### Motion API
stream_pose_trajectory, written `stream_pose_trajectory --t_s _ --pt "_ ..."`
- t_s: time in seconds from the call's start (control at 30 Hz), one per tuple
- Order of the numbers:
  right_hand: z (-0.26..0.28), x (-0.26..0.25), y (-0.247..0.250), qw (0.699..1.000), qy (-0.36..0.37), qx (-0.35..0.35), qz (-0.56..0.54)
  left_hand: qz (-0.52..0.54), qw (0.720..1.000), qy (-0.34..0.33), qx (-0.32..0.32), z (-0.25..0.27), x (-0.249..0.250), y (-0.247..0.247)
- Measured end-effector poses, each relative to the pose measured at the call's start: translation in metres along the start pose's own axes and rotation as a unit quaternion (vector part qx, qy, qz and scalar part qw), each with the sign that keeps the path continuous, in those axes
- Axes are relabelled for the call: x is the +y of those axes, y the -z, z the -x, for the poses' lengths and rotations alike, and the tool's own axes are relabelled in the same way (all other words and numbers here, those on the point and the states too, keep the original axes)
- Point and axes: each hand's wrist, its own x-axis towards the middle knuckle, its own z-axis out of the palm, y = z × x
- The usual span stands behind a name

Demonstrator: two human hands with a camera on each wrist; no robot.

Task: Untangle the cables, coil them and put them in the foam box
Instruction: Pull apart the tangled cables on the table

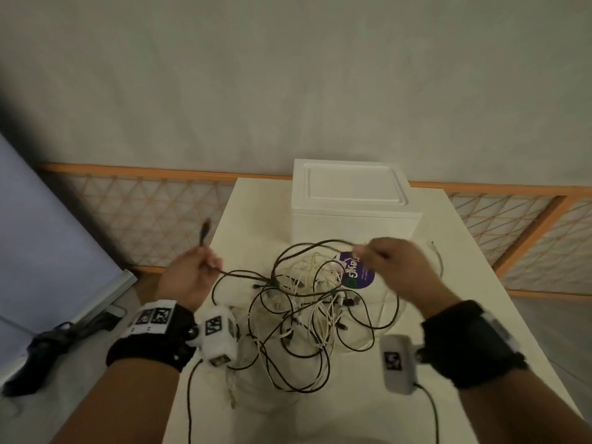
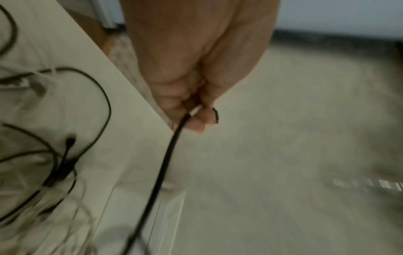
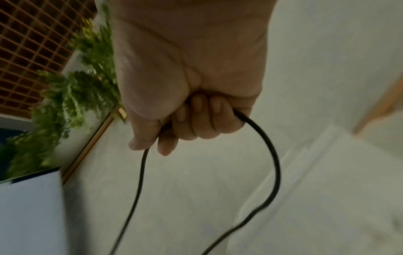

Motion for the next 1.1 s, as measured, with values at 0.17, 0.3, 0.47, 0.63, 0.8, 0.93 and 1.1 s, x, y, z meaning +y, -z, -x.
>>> stream_pose_trajectory --t_s 0.17,0.3,0.47,0.63,0.8,0.93,1.1 --pt "0.009 0.039 0.062 0.983 -0.108 0.055 0.136 0.027 0.997 -0.005 0.073 0.001 0.008 0.049" --pt "-0.004 0.036 0.034 0.968 -0.181 0.051 0.165 0.061 0.997 0.016 -0.041 0.011 -0.008 0.021" --pt "0.009 -0.049 -0.026 0.991 0.065 0.017 0.112 0.003 0.989 0.015 -0.144 0.046 -0.038 -0.056" --pt "0.005 -0.067 -0.092 0.985 0.013 -0.148 -0.091 0.046 0.978 0.021 -0.202 0.064 -0.052 -0.081" --pt "-0.001 -0.046 -0.1 0.967 -0.043 -0.155 -0.197 0.047 0.984 0.061 -0.163 0.058 -0.051 -0.064" --pt "0.001 -0.046 -0.106 0.985 0.06 -0.065 -0.148 -0.022 0.986 0.118 -0.112 0.073 -0.055 -0.081" --pt "0.002 -0.028 -0.09 0.986 0.128 -0.107 -0.022 0.079 0.993 0.077 -0.035 0.054 -0.031 -0.073"
